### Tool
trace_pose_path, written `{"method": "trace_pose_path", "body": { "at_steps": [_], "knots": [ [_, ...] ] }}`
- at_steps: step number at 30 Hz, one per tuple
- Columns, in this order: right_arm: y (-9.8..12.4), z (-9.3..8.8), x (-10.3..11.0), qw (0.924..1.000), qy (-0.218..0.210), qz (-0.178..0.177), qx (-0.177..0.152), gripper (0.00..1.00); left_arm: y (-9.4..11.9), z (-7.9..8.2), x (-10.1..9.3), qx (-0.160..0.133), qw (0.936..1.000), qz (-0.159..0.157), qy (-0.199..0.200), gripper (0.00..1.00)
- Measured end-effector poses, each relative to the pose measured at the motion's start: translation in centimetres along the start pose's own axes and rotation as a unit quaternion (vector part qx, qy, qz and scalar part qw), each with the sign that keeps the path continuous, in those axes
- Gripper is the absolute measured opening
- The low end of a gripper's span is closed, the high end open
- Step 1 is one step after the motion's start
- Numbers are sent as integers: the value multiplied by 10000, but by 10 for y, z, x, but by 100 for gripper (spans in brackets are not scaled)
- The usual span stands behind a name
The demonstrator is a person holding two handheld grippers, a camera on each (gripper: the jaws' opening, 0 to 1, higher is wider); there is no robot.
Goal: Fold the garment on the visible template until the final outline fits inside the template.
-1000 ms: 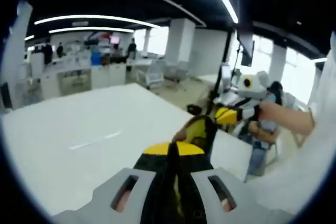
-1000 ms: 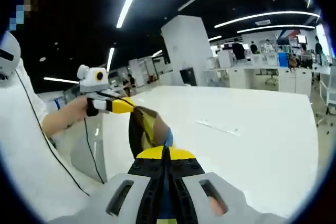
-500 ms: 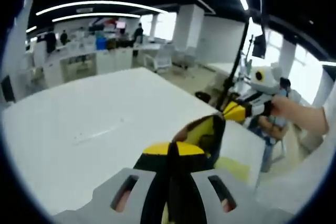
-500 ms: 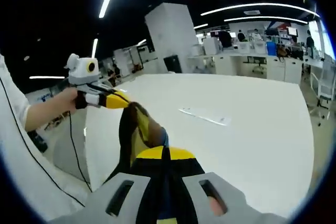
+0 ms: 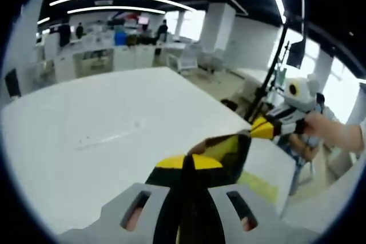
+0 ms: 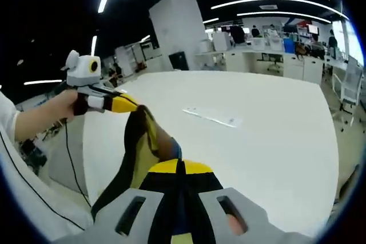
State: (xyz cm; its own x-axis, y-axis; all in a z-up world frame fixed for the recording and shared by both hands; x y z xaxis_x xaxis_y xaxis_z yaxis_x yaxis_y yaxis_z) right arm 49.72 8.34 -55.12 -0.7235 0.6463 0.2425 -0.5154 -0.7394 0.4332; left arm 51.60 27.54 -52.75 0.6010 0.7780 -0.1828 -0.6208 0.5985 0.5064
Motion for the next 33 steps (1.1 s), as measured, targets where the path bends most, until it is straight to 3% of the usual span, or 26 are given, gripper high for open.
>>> {"method": "trace_pose_path", "body": {
  "at_steps": [14, 25, 33],
  "knots": [
    [-20, 3, -21, 9996, -189, -221, -4, 1, -32, 10, 26, 125, 9999, 69, -39, 0],
    [-35, -6, -50, 9982, -348, -474, 76, 1, -64, 6, 40, 366, 9993, 10, 2, 0],
    [-47, -8, -63, 9978, -308, -564, 168, 1, -72, -1, 47, 483, 9988, 1, 100, 0]
  ]
}}
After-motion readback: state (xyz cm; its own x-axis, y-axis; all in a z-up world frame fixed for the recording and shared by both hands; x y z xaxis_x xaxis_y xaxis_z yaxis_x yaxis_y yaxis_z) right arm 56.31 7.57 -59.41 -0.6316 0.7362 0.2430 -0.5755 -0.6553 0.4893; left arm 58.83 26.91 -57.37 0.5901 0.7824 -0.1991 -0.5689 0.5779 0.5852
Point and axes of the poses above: the point that each gripper's makers call its tool centre point, and the gripper's own axes: y roughly backward along the fingers, x roughly to its left, z roughly out of its top, the point moved 4 cm from there along y, roughly backward along the fingers, and after that the axes turned 3 degrees about z, right-handed, at the moved point
